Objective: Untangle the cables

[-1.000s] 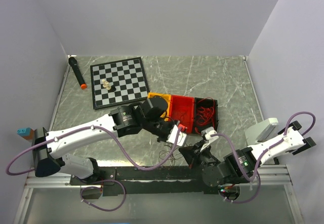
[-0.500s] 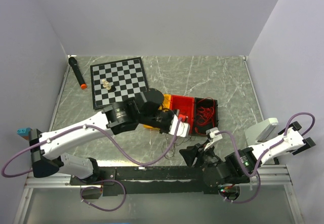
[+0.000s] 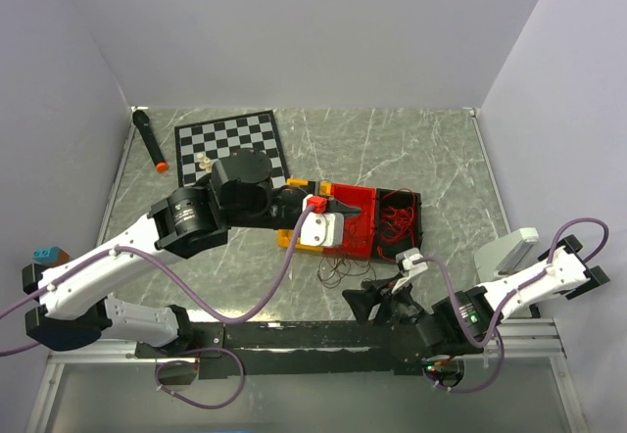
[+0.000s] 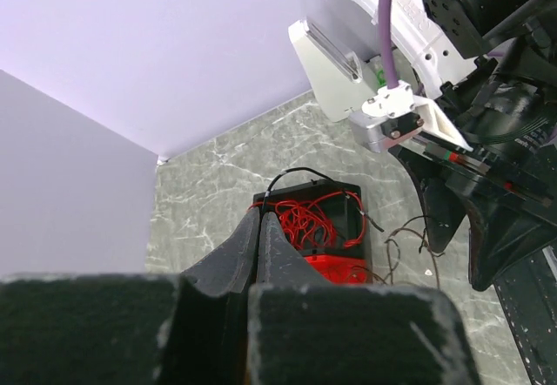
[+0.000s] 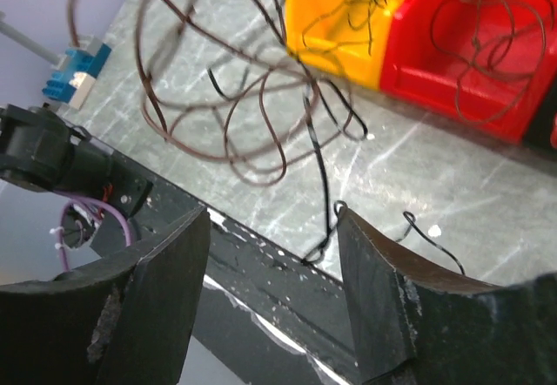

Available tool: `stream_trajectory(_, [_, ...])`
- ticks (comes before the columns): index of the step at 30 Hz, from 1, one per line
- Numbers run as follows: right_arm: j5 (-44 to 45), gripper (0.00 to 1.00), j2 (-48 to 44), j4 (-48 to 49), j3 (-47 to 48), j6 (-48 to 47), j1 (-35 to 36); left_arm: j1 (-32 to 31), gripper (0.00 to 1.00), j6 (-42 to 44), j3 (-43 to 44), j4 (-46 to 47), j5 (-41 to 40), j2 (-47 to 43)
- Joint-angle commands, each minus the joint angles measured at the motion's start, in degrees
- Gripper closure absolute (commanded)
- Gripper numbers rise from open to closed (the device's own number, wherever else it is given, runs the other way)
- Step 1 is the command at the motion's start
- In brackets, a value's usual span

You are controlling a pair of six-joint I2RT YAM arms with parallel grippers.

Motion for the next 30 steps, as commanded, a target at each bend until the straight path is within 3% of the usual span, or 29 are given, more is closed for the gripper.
stream_trajectory(1, [5.27,0.32,0.14,9.94,2.78,-10.58,-0.15,0.01,0.99,0.15,1.12,0.67,-1.59,-1.13])
stream_trajectory(10, [5.9,0.24,5.76,32.19,2.24,-28.17,-1.72,-0.87,0.99,-2.38,3.05,3.14,-7.21,0.8])
stream_trajectory(21, [4.58,0.25,11.04,34.13,5.41,-30.02,-8.84,-3.33,0.99,-7.05,4.73,7.18,-17.85,3.53])
stream_trajectory(26, [4.39,0.26,8.41,23.8,5.85,-21.71,-9.2,-3.42,0.99,-6.88,4.73,9.55,-24.15,3.88])
stream_trajectory(30, [4.75,0.26,4.46,5.7,6.12,-3.35,-8.76,-3.42,0.99,-6.09,4.47,12.97,-31.37,4.32])
